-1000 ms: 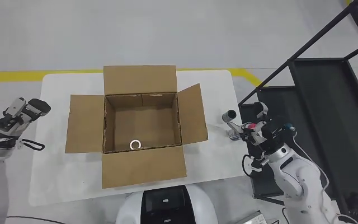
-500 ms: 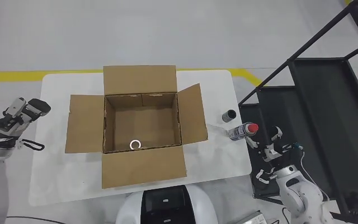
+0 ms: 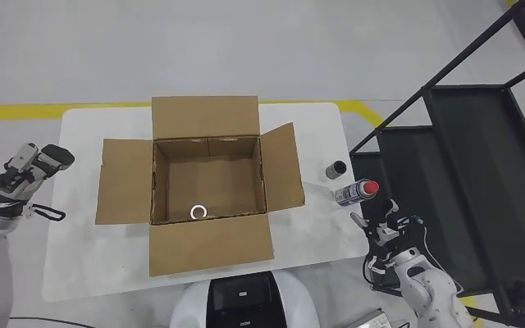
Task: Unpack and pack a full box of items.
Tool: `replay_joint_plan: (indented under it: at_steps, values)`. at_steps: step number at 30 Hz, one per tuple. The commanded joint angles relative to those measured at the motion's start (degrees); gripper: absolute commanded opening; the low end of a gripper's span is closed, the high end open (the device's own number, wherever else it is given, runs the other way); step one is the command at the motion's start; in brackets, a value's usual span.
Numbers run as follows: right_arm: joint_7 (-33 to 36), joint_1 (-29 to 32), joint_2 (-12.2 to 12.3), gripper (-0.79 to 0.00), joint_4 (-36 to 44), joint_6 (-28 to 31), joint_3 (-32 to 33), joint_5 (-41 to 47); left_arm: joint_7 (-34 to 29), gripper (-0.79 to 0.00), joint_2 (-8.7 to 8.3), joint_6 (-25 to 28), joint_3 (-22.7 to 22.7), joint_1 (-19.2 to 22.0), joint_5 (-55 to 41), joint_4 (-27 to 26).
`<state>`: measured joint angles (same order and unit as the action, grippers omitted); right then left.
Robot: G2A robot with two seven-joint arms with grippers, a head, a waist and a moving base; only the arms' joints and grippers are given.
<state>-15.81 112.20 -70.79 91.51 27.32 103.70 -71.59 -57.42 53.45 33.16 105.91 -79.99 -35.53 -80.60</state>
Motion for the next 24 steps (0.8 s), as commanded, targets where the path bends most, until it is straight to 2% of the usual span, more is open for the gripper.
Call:
replay_joint_plan:
  at_steps: [1, 10, 24]
  values:
    - [-0.4, -1.0, 0.0, 0.000, -1.6, 0.5, -0.7, -0.5, 0.0, 0.000, 0.00, 0.0, 0.0, 0.0, 0.0, 0.0]
    - [-3.4, -5.9, 0.2, 0.000, -7.2, 2.5, -3.7, -3.4, 0.0, 0.000, 0.00, 0.0, 0.0, 0.0, 0.0, 0.0]
    - [-5.5, -12.8, 0.3, 0.000, -15.4, -1.9, -5.6, -4.0, 0.0, 0.000, 0.00, 0.0, 0.0, 0.0, 0.0, 0.0]
